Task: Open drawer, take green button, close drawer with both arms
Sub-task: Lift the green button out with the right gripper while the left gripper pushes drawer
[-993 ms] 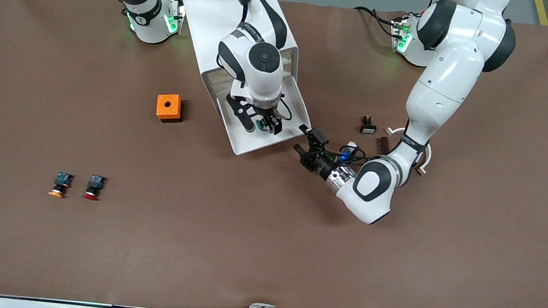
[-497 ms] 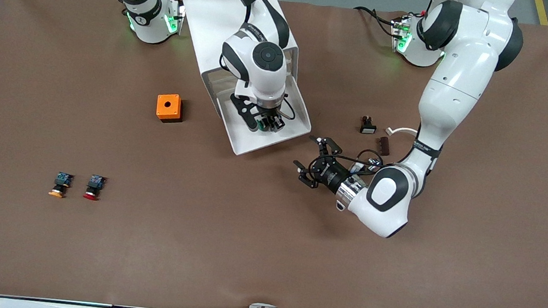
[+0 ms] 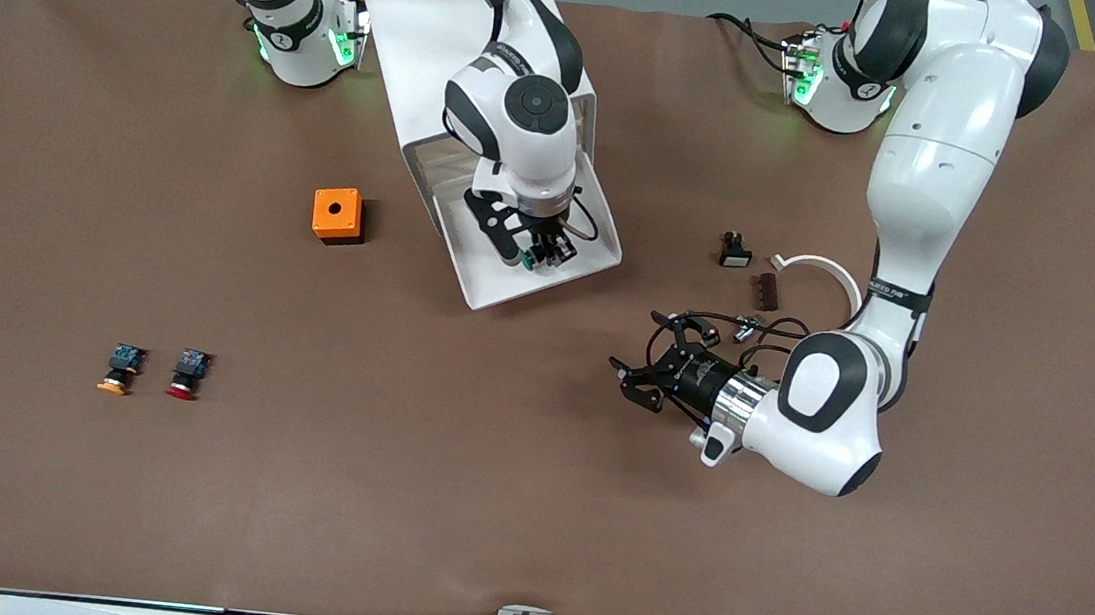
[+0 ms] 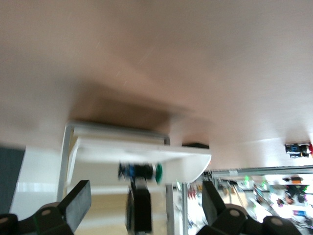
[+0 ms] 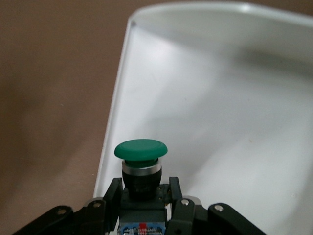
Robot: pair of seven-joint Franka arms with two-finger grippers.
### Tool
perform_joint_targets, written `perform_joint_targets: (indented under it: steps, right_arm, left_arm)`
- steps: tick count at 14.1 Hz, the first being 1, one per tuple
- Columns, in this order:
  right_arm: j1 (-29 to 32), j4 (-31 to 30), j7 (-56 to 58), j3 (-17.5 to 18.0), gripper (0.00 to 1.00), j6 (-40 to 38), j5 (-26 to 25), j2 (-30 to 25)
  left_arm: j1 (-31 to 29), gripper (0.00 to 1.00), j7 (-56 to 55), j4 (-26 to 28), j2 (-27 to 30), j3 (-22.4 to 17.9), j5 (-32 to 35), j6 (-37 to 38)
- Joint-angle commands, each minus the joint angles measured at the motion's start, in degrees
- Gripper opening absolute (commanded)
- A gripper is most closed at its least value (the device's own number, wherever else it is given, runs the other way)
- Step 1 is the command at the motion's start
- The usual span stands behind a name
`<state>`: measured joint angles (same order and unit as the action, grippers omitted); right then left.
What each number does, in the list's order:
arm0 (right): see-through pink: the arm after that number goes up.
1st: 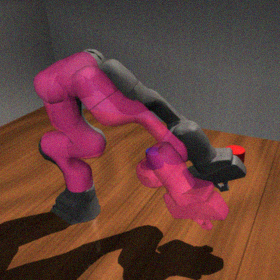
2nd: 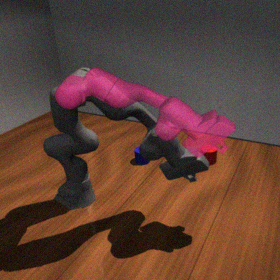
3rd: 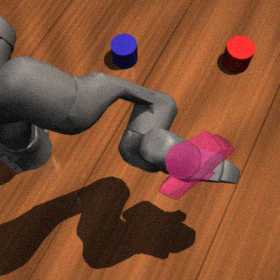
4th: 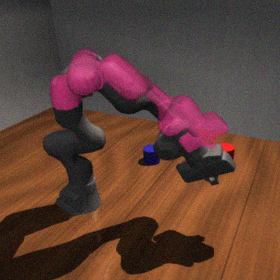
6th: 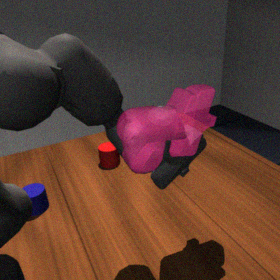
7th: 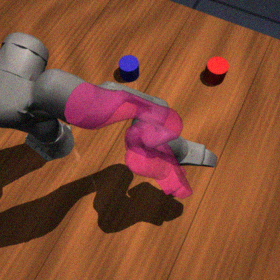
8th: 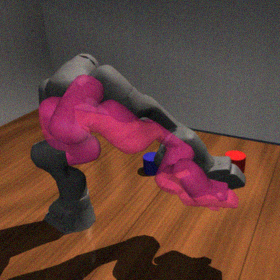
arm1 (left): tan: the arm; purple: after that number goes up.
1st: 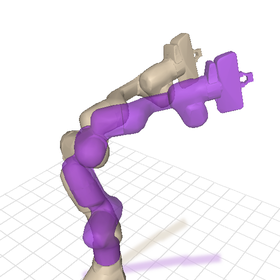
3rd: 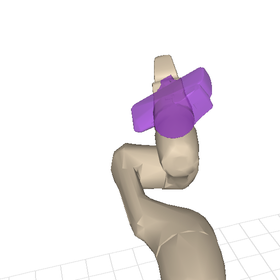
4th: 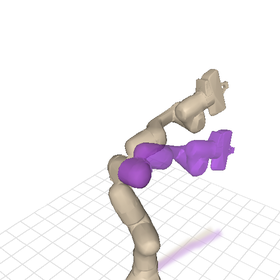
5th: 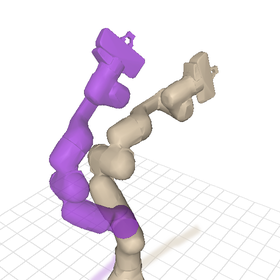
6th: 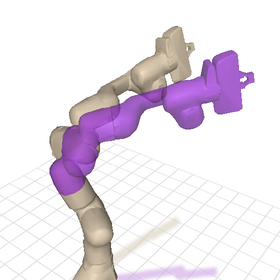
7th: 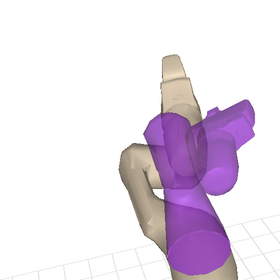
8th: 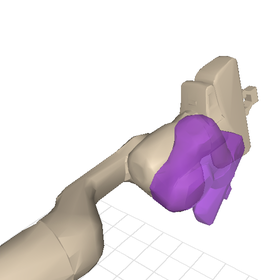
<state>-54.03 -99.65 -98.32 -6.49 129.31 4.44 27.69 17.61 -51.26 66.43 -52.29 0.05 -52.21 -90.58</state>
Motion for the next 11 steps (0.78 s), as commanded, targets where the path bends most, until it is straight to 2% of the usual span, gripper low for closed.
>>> perform_joint_targets:
  steps: [1, 3, 7, 9, 11]
  right_arm:
    - [5.05, 7.69, 7.14, 0.51, 0.0, -9.22, 0.39, -0.44]
    - [8.75, 11.3, 14.34, 0.43, 0.0, -14.16, 1.53, -1.23]
    - [16.65, 11.76, 38.22, 0.34, 0.0, -18.29, 1.53, -3.34]
    - [20.61, 10.97, 52.45, 0.08, 0.0, -19.27, 1.36, -3.6]
    - [25.18, 10.01, 60.75, 0.16, 0.0, -18.66, 1.36, -3.26]
  left_arm:
    - [2.77, 1.0, 5.89, 1.25, 4.82, -1.46, 6.92, -6.16]
    - [4.7, 1.0, 6.35, 1.51, 5.97, -1.45, 11.76, -10.47]
    - [10.76, 1.0, 5.56, 1.86, 6.68, -1.37, 26.6, -22.07]
    - [12.96, 1.0, 5.21, 3.18, 6.42, -1.37, 30.49, -25.33]
    - [14.02, 1.0, 1.37, 3.36, 5.98, -1.54, 31.38, -25.96]
